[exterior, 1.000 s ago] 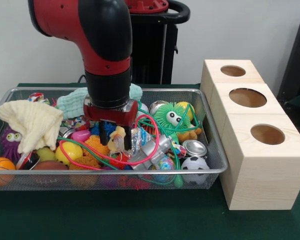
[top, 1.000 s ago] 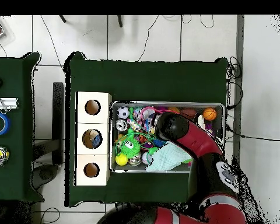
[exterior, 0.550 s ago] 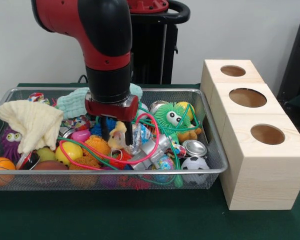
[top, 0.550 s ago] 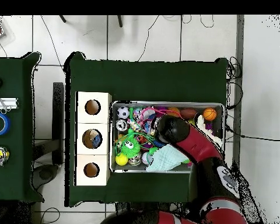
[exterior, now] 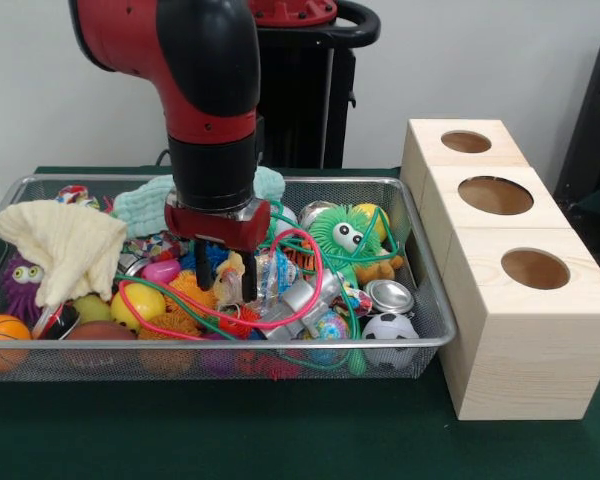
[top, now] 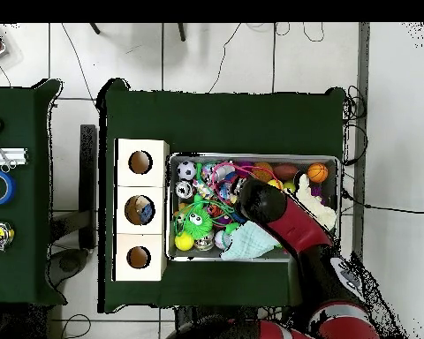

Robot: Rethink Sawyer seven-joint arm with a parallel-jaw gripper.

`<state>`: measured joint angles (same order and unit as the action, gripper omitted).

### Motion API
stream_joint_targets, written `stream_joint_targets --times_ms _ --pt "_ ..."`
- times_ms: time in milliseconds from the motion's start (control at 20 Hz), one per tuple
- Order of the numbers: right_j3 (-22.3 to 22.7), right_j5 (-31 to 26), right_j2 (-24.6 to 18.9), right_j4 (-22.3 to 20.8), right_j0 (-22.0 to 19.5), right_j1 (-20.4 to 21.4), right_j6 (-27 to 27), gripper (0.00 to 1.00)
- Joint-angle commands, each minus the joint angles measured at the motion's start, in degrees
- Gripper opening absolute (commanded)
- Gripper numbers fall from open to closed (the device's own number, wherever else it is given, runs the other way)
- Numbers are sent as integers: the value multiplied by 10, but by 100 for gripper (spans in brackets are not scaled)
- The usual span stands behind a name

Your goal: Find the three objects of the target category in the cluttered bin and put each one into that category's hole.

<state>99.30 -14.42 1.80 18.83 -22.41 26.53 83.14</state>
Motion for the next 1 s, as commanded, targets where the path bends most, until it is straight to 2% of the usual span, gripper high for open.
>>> stream_joint_targets --times_ms 50,300,1000 --pt "96 82 -98 30 -33 -33 181 100" --pt "116 116 -110 47 -30 -27 219 100" --pt "125 94 -49 105 52 5 309 100"
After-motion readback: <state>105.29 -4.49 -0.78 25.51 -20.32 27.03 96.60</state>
